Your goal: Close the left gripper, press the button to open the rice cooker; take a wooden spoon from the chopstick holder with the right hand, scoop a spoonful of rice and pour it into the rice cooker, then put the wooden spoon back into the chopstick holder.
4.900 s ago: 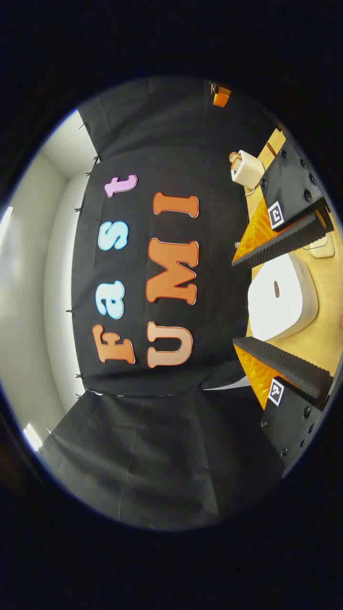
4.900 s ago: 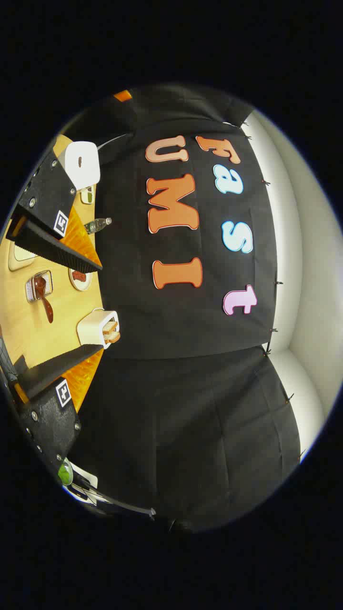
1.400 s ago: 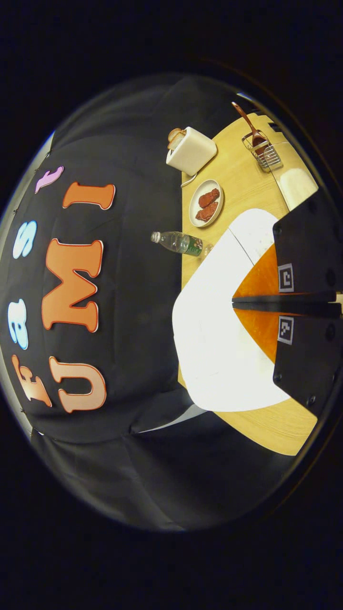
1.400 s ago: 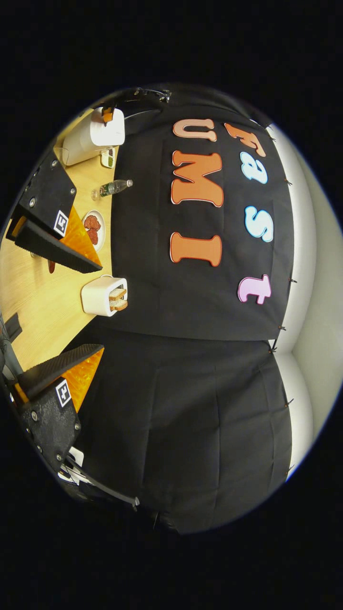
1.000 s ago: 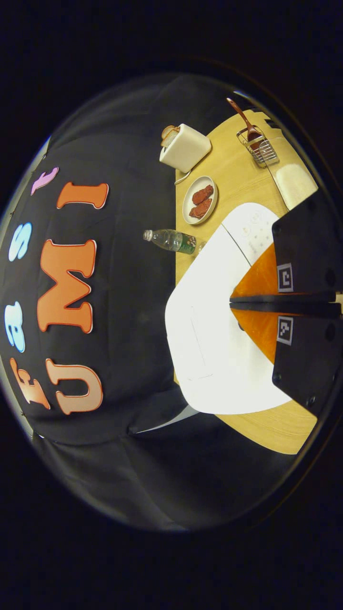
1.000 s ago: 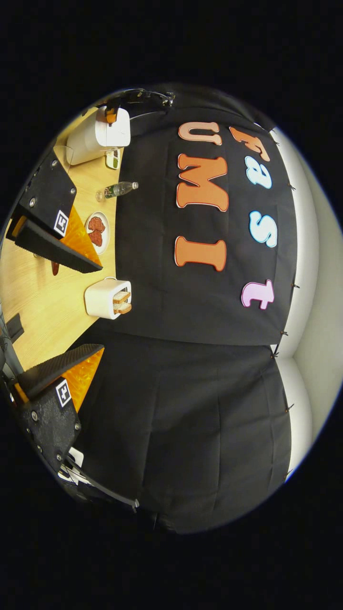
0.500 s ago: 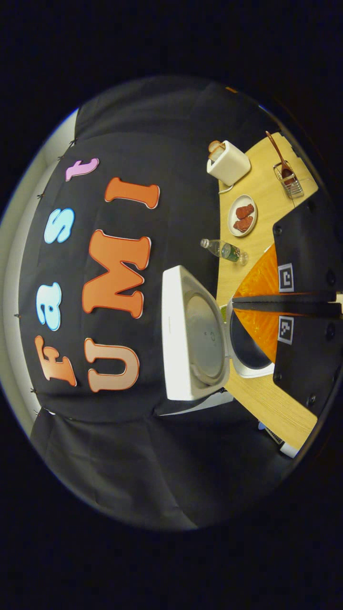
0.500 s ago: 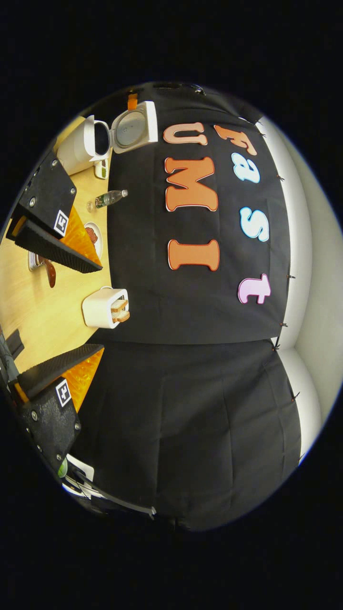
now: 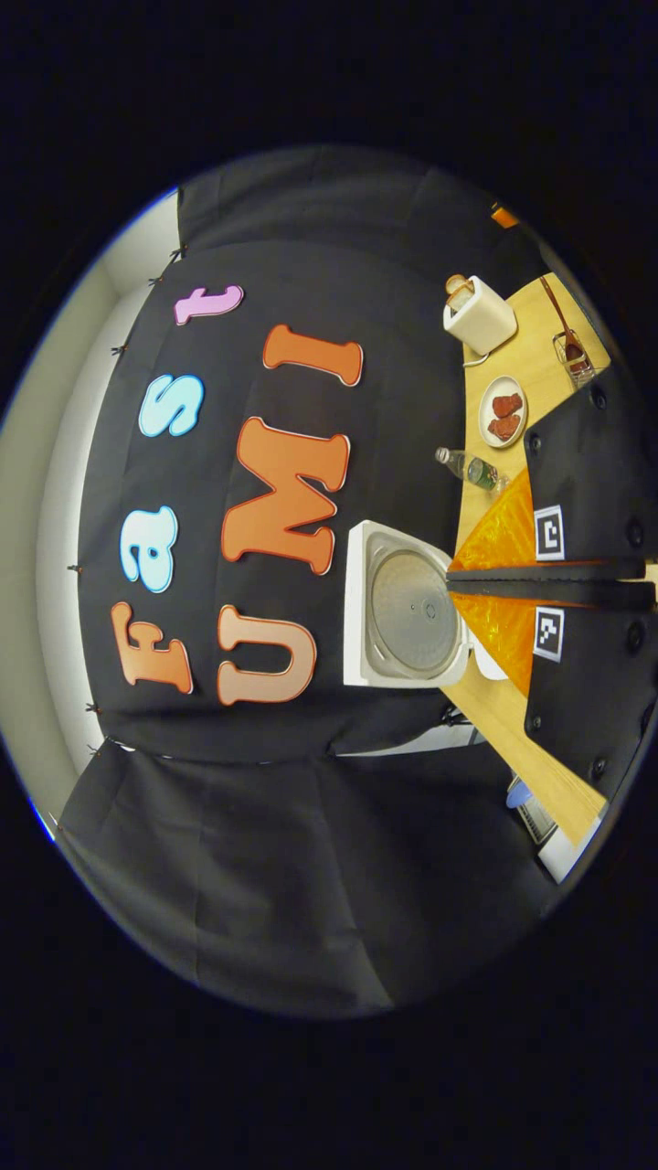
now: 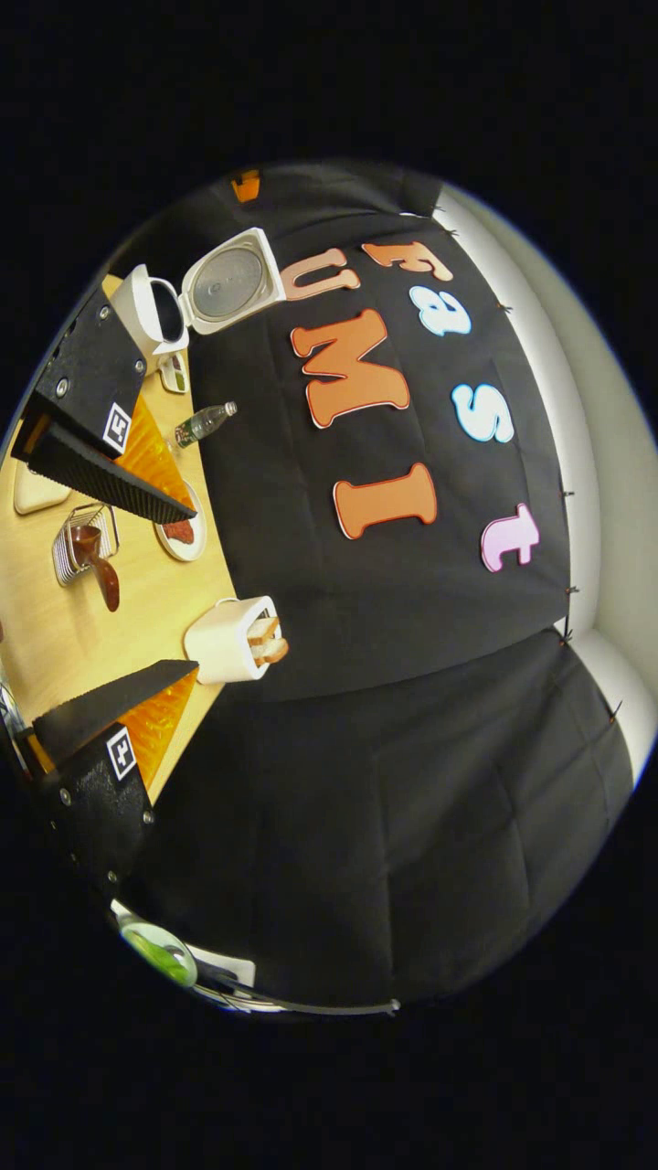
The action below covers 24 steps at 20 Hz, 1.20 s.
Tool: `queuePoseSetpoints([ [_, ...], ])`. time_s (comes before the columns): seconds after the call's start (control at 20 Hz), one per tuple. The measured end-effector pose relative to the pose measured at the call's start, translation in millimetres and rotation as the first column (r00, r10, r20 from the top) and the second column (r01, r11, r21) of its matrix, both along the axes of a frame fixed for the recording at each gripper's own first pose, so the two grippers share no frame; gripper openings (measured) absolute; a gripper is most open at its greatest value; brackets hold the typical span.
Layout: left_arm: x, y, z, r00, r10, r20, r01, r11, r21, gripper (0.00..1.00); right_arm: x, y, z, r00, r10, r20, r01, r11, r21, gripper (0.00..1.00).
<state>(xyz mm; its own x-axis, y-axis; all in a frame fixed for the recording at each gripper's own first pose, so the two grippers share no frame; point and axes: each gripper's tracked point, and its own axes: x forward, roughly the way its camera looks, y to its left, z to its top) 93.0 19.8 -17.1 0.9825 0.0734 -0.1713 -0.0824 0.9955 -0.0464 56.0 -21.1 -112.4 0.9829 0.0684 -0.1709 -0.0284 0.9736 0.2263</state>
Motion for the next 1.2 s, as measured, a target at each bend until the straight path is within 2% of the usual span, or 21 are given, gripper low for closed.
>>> queuePoseSetpoints([
  [0.1, -7, 12, 7, 0.999, 0.035, 0.015, -0.036, 0.999, 0.012, 0.05, 6, 4, -19, 0.999, 0.011, -0.04, -0.009, 0.999, 0.052, 0.93],
  [0.2, -14, 20, 17, 0.998, 0.058, 0.039, -0.058, 0.998, -0.005, 0.1, 10, 7, -38, 0.997, 0.019, -0.08, -0.012, 0.996, 0.085, 0.95],
  [0.3, -25, 30, 21, 0.995, 0.085, 0.056, -0.084, 0.996, -0.005, 0.09, 14, 12, -54, 0.993, 0.032, -0.115, -0.019, 0.993, 0.116, 0.95],
  [0.35, -29, 37, 22, 0.993, 0.103, 0.06, -0.103, 0.995, 0.004, 0.24, 16, 15, -63, 0.99, 0.04, -0.134, -0.022, 0.991, 0.131, 0.95],
  [0.4, -34, 43, 23, 0.991, 0.122, 0.061, -0.123, 0.992, 0.016, 0.31, 17, 19, -72, 0.987, 0.05, -0.153, -0.028, 0.989, 0.145, 0.95],
  [0.6, -53, 64, 32, 0.98, 0.184, 0.071, -0.185, 0.983, 0.01, 0.3, 25, 29, -102, 0.973, 0.071, -0.218, -0.026, 0.979, 0.201, 0.93],
  [0.7, -62, 67, 33, 0.981, 0.179, 0.07, -0.18, 0.984, 0.008, 0.42, 30, 34, -112, 0.967, 0.08, -0.241, -0.02, 0.97, 0.241, 0.87],
  [0.8, -71, 79, 37, 0.975, 0.208, 0.083, -0.211, 0.977, 0.023, 0.71, 35, 39, -125, 0.96, 0.086, -0.267, -0.011, 0.963, 0.271, 0.76],
  [0.85, -73, 81, 40, 0.972, 0.215, 0.094, -0.219, 0.976, 0.025, 0.75, 39, 42, -129, 0.957, 0.089, -0.276, -0.008, 0.959, 0.283, 0.72],
  [1.0, -86, 94, 45, 0.961, 0.256, 0.102, -0.262, 0.963, 0.054, 1.0, 44, 45, -133, 0.956, 0.088, -0.279, 0.004, 0.95, 0.313, 0.68],
  [1.05, -92, 100, 45, 0.956, 0.273, 0.102, -0.281, 0.957, 0.073, 1.0, 47, 45, -129, 0.96, 0.082, -0.268, 0.009, 0.947, 0.322, 0.62],
  [1.1, -94, 104, 45, 0.953, 0.285, 0.104, -0.294, 0.952, 0.084, 1.0, 49, 44, -132, 0.959, 0.076, -0.271, 0.015, 0.948, 0.319, 0.48],
  [1.15, -96, 106, 47, 0.95, 0.292, 0.106, -0.302, 0.95, 0.086, 1.0, 50, 45, -133, 0.959, 0.08, -0.274, 0.012, 0.947, 0.321, 0.56],
  [1.2, -98, 108, 48, 0.949, 0.296, 0.108, -0.306, 0.949, 0.082, 1.0, 49, 50, -131, 0.957, 0.09, -0.274, 0.009, 0.941, 0.338, 0.41],
])
